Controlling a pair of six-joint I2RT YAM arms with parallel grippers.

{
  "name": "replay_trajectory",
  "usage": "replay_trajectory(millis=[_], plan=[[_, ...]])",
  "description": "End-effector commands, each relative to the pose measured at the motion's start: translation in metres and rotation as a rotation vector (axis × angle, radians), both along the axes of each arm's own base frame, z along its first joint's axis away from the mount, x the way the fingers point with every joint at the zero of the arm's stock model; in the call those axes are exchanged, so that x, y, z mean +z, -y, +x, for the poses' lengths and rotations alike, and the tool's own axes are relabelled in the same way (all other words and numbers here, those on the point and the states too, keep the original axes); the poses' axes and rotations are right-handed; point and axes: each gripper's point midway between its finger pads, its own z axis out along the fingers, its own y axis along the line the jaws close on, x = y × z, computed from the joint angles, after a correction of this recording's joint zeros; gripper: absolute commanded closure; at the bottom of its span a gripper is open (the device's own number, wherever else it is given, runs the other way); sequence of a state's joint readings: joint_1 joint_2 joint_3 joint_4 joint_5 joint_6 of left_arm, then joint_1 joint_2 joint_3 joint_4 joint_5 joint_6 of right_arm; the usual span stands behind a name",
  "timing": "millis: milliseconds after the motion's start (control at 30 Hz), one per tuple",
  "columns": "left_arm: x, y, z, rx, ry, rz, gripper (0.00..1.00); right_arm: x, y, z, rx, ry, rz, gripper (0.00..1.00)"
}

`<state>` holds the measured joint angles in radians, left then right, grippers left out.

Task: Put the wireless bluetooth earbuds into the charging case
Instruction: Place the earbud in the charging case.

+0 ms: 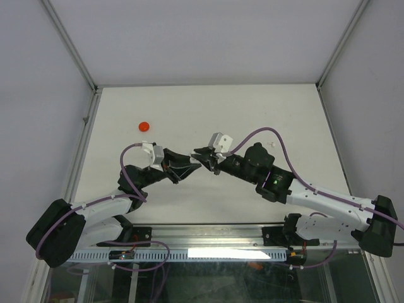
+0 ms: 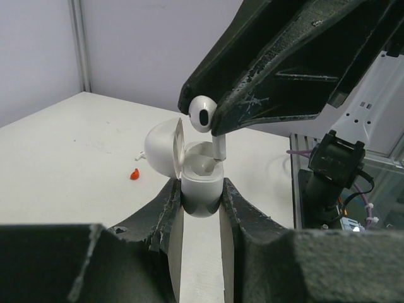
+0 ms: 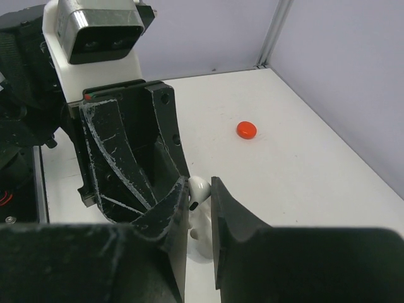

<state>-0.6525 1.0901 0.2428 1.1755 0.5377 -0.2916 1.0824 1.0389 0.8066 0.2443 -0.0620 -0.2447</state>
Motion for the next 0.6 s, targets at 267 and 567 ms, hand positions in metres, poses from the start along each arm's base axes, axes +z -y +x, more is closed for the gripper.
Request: replay_trajectory(millis=[267, 567], plan=[[0.039, -0.004, -0.006, -0.015, 0.078, -0.090, 1.00, 0.017, 0.003, 0.007, -0.041, 0.085, 0.006, 0.90], [0.043, -0.004, -0.002, -0.006, 0.048, -0.108, 1.00, 0.011, 0.000, -0.002, 0.014, 0.091, -0.020, 0.90]])
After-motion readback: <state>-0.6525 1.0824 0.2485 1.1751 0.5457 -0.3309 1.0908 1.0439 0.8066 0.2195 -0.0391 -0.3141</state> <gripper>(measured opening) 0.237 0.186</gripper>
